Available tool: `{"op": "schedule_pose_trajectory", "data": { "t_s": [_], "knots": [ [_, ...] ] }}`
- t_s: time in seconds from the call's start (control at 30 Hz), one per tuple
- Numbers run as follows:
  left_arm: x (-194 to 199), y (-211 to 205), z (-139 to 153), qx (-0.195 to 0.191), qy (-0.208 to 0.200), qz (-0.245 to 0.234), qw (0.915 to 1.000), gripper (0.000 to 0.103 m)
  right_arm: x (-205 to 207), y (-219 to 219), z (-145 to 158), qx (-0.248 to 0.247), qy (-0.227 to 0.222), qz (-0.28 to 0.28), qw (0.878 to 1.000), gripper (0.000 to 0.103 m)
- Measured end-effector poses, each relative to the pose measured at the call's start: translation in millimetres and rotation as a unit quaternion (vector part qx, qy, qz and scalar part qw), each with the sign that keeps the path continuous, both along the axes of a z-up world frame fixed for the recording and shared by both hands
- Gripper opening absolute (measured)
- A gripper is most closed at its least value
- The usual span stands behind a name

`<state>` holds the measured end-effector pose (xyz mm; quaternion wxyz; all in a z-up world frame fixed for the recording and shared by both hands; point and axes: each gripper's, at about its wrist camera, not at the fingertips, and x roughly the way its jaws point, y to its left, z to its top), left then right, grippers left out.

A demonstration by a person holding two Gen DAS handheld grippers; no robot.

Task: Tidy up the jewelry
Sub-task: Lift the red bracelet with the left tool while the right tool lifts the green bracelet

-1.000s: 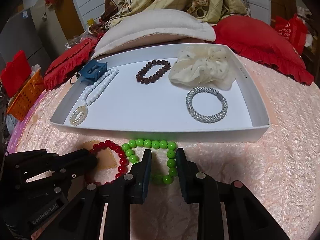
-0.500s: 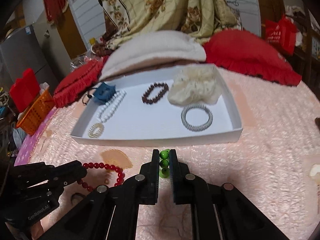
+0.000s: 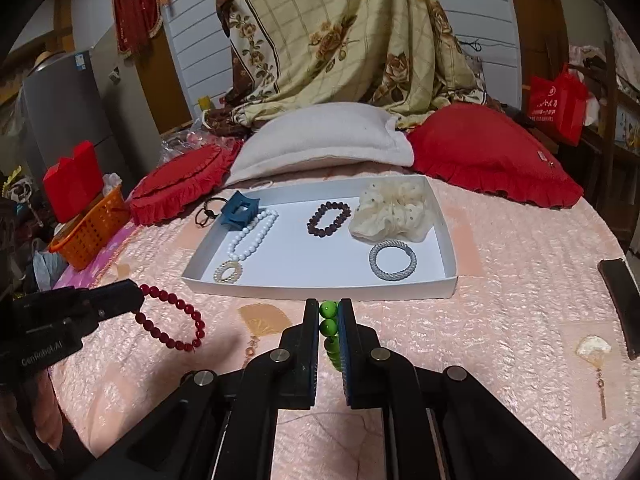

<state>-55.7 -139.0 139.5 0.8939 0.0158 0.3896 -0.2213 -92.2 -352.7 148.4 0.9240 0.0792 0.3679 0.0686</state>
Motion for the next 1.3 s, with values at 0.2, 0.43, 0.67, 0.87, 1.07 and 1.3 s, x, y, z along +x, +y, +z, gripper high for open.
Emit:
{"op": "schedule_pose_trajectory", "data": {
  "t_s": [0.2,0.43,0.67,0.87,1.07,1.3],
  "knots": [
    [-14.4,6.9,5.8,0.012,-0.014,0.006,0.9998,0.008,-17.7,5.6,5.7,-0.001,-0.006,0.003,1.000,0.009],
    [-22.5,29.2,7.8,0.000,-0.008,0.031,0.9995,0.008,-35.8,9.2,11.1,0.004,-0.013,0.003,1.000,0.009],
    [-34.9,58.2,12.4,-0.004,-0.014,0.065,0.9978,0.008,-53.7,5.5,18.1,0.002,-0.022,-0.002,1.000,0.009],
    [-42.1,79.5,15.4,-0.001,-0.020,0.088,0.9959,0.008,-67.3,-2.2,20.4,-0.004,-0.024,-0.014,1.000,0.009],
    [-47.3,94.5,16.1,0.000,-0.025,0.106,0.9941,0.008,-78.0,-11.6,19.1,-0.006,-0.018,-0.024,1.000,0.009],
    [-52.8,89.7,17.7,0.007,-0.031,0.101,0.9943,0.008,-78.1,0.5,16.7,-0.003,-0.014,-0.008,1.000,0.009]
  ]
}}
